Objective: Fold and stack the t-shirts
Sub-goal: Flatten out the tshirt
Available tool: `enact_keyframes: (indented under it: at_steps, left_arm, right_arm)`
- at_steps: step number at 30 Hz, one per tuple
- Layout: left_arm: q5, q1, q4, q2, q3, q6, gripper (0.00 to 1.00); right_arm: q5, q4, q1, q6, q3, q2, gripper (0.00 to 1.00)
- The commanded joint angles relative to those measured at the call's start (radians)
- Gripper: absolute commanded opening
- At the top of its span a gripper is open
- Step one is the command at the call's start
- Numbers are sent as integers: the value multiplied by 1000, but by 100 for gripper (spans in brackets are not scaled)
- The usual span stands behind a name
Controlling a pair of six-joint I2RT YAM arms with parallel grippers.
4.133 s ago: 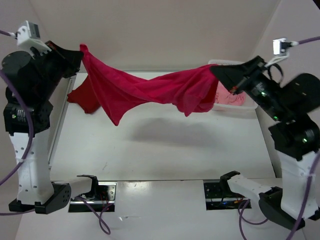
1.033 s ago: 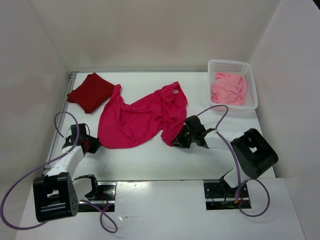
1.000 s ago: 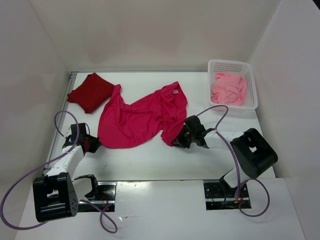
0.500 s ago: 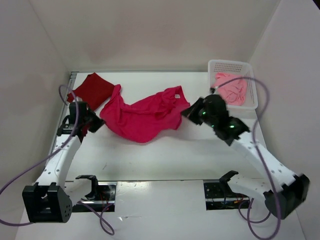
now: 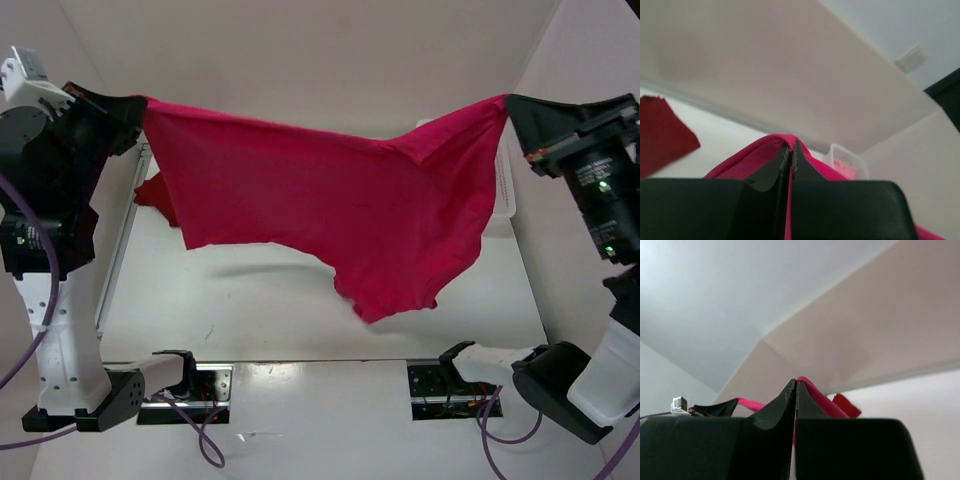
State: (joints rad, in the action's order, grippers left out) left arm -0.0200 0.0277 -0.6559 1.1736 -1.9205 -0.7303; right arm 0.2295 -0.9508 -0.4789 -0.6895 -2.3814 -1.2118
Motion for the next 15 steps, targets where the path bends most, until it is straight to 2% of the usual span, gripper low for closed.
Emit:
enact_keyframes:
  at_steps: [1,3,6,10,11,13,15]
  left_arm:
    - [42,0,-33,49,-103,31,0]
    - [52,0,-33,63,-146,40,0]
    - [74,0,-11,90,-131,52,0]
    - [86,0,54,101,33,77,0]
    - [86,0,71,101,113,77,0]
    - [60,24,104,138,170,77,0]
    - [8,55,154,190,239,77,0]
  right_arm:
    - [54,-123,6,88,-133,-55,0]
    - [54,-94,6,88,-133,-68,0]
    - [65,-47,6,110,-26,-90,0]
    - [36,99,6,122,201,-120,0]
    - [36,128,6,122,229,-133,0]
    - [36,197,6,131,286,-178,0]
    - [-52,233,48,128,297,-273,0]
